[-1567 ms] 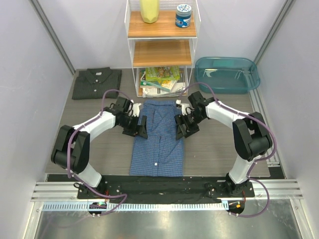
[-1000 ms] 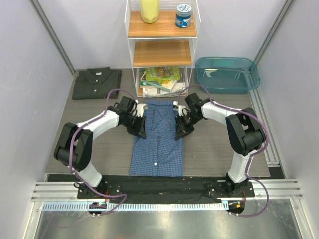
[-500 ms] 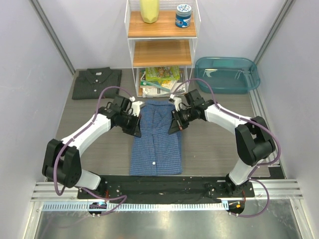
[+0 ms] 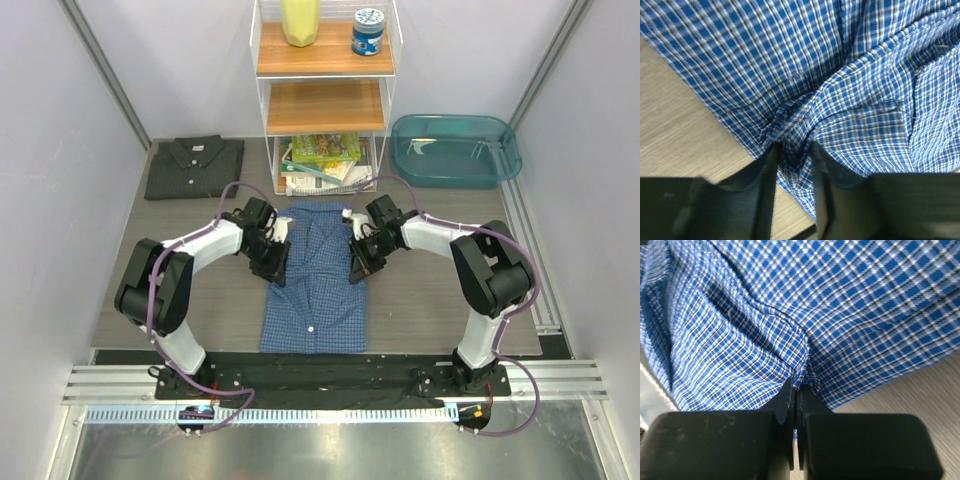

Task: Fold and stack the long sleeve shirts
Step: Fold the shirt

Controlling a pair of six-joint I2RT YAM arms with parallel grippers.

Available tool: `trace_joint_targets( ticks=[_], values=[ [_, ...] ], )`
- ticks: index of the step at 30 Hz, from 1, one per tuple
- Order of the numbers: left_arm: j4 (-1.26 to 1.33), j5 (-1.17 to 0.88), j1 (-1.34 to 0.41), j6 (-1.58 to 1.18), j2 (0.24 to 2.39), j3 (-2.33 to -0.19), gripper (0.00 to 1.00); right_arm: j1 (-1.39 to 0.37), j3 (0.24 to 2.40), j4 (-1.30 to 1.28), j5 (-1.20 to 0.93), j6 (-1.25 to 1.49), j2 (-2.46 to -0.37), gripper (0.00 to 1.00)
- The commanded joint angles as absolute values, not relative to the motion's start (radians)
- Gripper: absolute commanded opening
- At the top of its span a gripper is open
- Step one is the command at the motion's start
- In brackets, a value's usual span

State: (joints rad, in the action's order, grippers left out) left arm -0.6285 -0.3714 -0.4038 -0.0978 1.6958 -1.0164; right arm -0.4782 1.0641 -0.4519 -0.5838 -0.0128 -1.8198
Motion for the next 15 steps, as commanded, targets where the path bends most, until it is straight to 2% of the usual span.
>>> trace_joint_targets(
  ticks=[1,11,13,15],
  values=[
    [-0.557,-0.345,-0.396,-0.109,1.709,-1.038,0.36,-0.48,1.083,-0.457,-0.47,-0.026,-1.854,0.03],
    [-0.555,-0.371,-0.388,-0.175,1.848,-1.14,0.32,-0.449,1.207,-0.468,-0.354,-0.029,-1.951,0.03],
    [-0.568,-0.377,-0.368,-0.172,1.824,-1.141,0.39,-0.445,1.23,-0.506,-0.364,-0.04,-1.939,0.1],
    [-0.575,-0.481,-0.33,-0.157,1.772,-1.121,0.47,-0.442,1.23,-0.567,-0.379,-0.051,-1.88,0.18]
  ],
)
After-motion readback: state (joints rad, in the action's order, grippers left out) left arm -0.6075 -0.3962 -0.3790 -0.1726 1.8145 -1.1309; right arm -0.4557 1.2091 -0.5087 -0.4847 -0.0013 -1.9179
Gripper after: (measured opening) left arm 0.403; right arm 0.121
